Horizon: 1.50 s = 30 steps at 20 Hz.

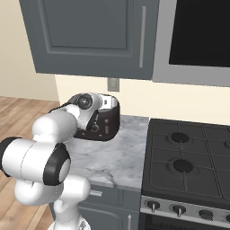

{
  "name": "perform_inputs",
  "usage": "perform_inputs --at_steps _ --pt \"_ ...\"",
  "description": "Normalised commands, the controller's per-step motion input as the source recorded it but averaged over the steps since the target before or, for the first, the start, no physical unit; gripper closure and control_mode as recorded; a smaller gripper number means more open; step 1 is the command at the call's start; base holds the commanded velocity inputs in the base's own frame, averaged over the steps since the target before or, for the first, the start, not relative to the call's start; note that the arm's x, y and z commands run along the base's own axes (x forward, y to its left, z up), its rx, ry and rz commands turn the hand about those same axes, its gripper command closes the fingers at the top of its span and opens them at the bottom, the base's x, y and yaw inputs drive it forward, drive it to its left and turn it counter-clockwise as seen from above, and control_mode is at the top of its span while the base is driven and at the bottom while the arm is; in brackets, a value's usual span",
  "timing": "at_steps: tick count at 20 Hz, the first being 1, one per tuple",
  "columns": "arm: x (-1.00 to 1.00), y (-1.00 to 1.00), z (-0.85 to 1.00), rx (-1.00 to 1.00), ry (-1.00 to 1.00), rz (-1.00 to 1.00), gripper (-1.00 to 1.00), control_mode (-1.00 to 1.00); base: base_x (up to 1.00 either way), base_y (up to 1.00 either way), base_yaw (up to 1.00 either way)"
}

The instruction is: Start the toaster. Once the lever pops up, take the bread to the plate on the dining counter.

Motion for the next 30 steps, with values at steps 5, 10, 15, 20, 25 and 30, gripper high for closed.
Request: perform_inputs --at_steps 5,10,15,20,25,30 --pt "0.00 0.00 0.00 0.00 0.00 0.00 -1.00 -1.00 0.00 0.00 0.00" --pt "0.00 0.00 0.00 0.00 0.00 0.00 -1.00 -1.00 0.00 0.00 0.00" --pt "0.00 0.00 0.00 0.00 0.00 0.00 -1.00 -1.00 0.00 0.00 0.00" --pt "0.00 0.00 0.00 0.00 0.00 0.00 -1.00 -1.00 0.00 0.00 0.00" --pt "0.04 0.00 0.00 0.00 0.00 0.00 -1.00 -1.00 0.00 0.00 0.00" --pt "0.13 0.00 -0.04 0.00 0.00 0.00 -1.00 -1.00 0.00 0.00 0.00"
